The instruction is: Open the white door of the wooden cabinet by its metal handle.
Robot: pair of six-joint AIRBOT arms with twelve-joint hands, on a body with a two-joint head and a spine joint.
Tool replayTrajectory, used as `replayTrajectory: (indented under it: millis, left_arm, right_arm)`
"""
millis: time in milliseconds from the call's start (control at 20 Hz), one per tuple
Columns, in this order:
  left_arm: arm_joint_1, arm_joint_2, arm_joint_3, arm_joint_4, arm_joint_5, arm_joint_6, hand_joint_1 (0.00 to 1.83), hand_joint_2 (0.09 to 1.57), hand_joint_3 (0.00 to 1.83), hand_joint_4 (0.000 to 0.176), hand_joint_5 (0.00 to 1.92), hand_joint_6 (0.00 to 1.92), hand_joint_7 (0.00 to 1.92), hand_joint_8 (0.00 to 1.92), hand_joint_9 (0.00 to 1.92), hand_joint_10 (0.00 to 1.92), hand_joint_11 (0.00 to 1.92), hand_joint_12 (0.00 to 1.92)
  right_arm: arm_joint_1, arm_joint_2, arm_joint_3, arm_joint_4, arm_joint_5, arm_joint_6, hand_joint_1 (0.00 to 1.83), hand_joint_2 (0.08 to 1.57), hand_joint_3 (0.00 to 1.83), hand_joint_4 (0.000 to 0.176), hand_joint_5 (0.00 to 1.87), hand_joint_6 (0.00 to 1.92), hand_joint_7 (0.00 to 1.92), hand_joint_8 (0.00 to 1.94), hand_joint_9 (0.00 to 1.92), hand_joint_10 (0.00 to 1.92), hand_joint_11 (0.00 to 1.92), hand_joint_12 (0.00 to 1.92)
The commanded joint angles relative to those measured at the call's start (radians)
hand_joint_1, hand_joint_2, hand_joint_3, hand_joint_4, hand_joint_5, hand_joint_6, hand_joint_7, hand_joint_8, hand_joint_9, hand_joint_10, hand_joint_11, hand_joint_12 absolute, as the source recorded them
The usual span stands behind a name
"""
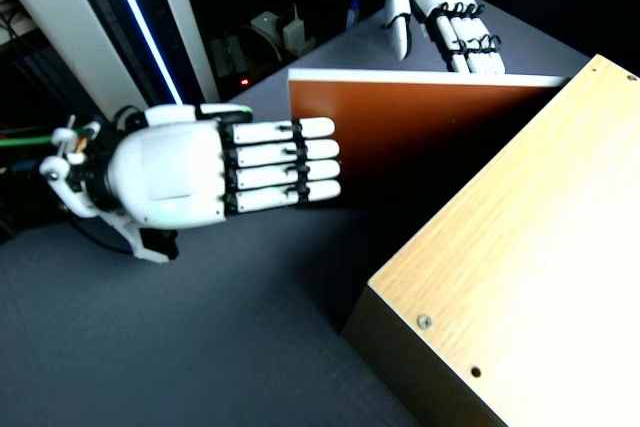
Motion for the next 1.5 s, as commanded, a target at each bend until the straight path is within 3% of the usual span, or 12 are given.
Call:
replayTrajectory:
  millis: [0, 150, 350, 500, 700, 850, 900, 1050, 1100, 1350, 1400, 1450]
  left_arm:
    - [-0.006, 0.005, 0.006, -0.009, -0.125, -0.003, 0.0, 1.52, 0.0, 0.0, 0.05, 0.0, 0.0, 0.0, 0.0, 0.0, 0.01, 0.01]
    - [-0.006, 0.005, 0.006, -0.011, -0.126, -0.003, 0.0, 1.54, 0.01, 0.0, 0.05, 0.0, 0.0, 0.0, 0.0, 0.0, 0.03, 0.01]
    - [-0.006, 0.003, 0.006, -0.014, -0.126, -0.003, 0.0, 1.53, 0.0, 0.0, 0.06, 0.01, 0.01, 0.0, 0.0, 0.0, 0.03, 0.02]
    - [-0.006, 0.003, 0.006, -0.014, -0.125, -0.003, 0.0, 1.53, 0.0, 0.0, 0.08, 0.01, 0.02, 0.01, 0.01, 0.0, 0.03, 0.02]
    - [-0.006, 0.005, 0.01, -0.024, -0.121, 0.003, 0.0, 1.46, 0.0, 0.0, 0.09, 0.01, 0.0, 0.0, 0.0, 0.0, 0.0, 0.0]
    - [-0.004, 0.007, 0.013, -0.041, -0.11, 0.017, 0.0, 1.31, 0.0, 0.0, 0.02, 0.0, 0.0, 0.0, 0.0, 0.0, 0.0, 0.0]
    - [-0.003, 0.008, 0.014, -0.047, -0.108, 0.021, 0.0, 1.17, 0.0, 0.0, 0.0, 0.0, 0.0, 0.0, 0.0, 0.0, 0.0, 0.0]
    - [0.005, 0.01, 0.016, -0.066, -0.105, 0.03, 0.0, 1.26, 0.0, 0.0, 0.0, 0.0, 0.0, 0.0, 0.0, 0.0, 0.0, 0.0]
    - [0.007, 0.01, 0.017, -0.071, -0.105, 0.03, 0.0, 1.28, 0.0, 0.0, 0.0, 0.0, 0.0, 0.0, 0.0, 0.0, 0.0, 0.0]
    - [0.01, 0.009, 0.017, -0.076, -0.106, 0.031, 0.0, 1.28, 0.0, 0.0, 0.0, 0.0, 0.0, 0.0, 0.0, 0.0, 0.0, 0.0]
    - [0.01, 0.009, 0.017, -0.076, -0.107, 0.031, 0.0, 1.28, 0.0, 0.0, 0.0, 0.0, 0.0, 0.0, 0.0, 0.0, 0.0, 0.0]
    - [0.01, 0.009, 0.017, -0.076, -0.108, 0.031, 0.0, 1.28, 0.0, 0.0, 0.0, 0.0, 0.0, 0.0, 0.0, 0.0, 0.0, 0.0]
  right_arm:
    - [0.01, 0.0, -0.004, 0.029, 0.123, 0.011, 0.06, 1.44, 0.0, 0.0, 0.0, 0.0, 0.0, 0.0, 0.0, 0.0, 0.02, 0.01]
    - [0.01, -0.019, -0.004, 0.006, 0.123, 0.021, 0.14, 1.46, 0.0, 0.0, 0.0, 0.0, 0.0, 0.0, 0.0, 0.0, 0.13, 0.06]
    - [0.027, -0.051, -0.003, -0.023, 0.123, 0.027, 0.13, 1.47, 0.0, 0.0, 0.0, 0.0, 0.0, 0.0, 0.0, 0.0, 0.0, 0.0]
    - [0.045, -0.07, -0.001, -0.041, 0.123, 0.031, 0.21, 1.45, 0.0, 0.0, 0.04, 0.01, 0.0, 0.0, 0.0, 0.0, 0.04, 0.02]
    - [0.067, -0.098, 0.002, -0.07, 0.123, 0.039, 0.1, 1.47, 0.0, 0.0, 0.04, 0.0, 0.0, 0.0, 0.0, 0.0, 0.03, 0.01]
    - [0.079, -0.119, 0.005, -0.082, 0.122, 0.041, 0.14, 1.46, 0.0, 0.0, 0.01, 0.0, 0.0, 0.0, 0.0, 0.0, 0.02, 0.01]
    - [0.084, -0.129, 0.006, -0.089, 0.122, 0.044, 0.31, 1.43, 0.0, 0.0, 0.02, 0.0, 0.0, 0.0, 0.0, 0.0, 0.02, 0.01]
    - [0.102, -0.161, 0.014, -0.112, 0.116, 0.058, 0.4, 1.41, 0.0, 0.0, 0.02, 0.0, 0.0, 0.0, 0.0, 0.0, 0.0, 0.0]
    - [0.107, -0.17, 0.016, -0.119, 0.113, 0.061, 0.53, 1.37, 0.0, 0.0, 0.04, 0.01, 0.0, 0.0, 0.0, 0.0, 0.0, 0.0]
    - [0.144, -0.22, 0.023, -0.16, 0.091, 0.064, 0.56, 1.36, 0.0, 0.0, 0.08, 0.0, 0.02, 0.0, 0.0, 0.0, 0.0, 0.0]
    - [0.148, -0.228, 0.025, -0.162, 0.091, 0.064, 0.7, 1.25, 0.0, 0.0, 0.01, 0.0, 0.0, 0.0, 0.0, 0.0, 0.01, 0.0]
    - [0.152, -0.238, 0.026, -0.164, 0.09, 0.064, 0.7, 1.23, 0.0, 0.0, 0.0, 0.0, 0.0, 0.0, 0.0, 0.0, 0.02, 0.01]
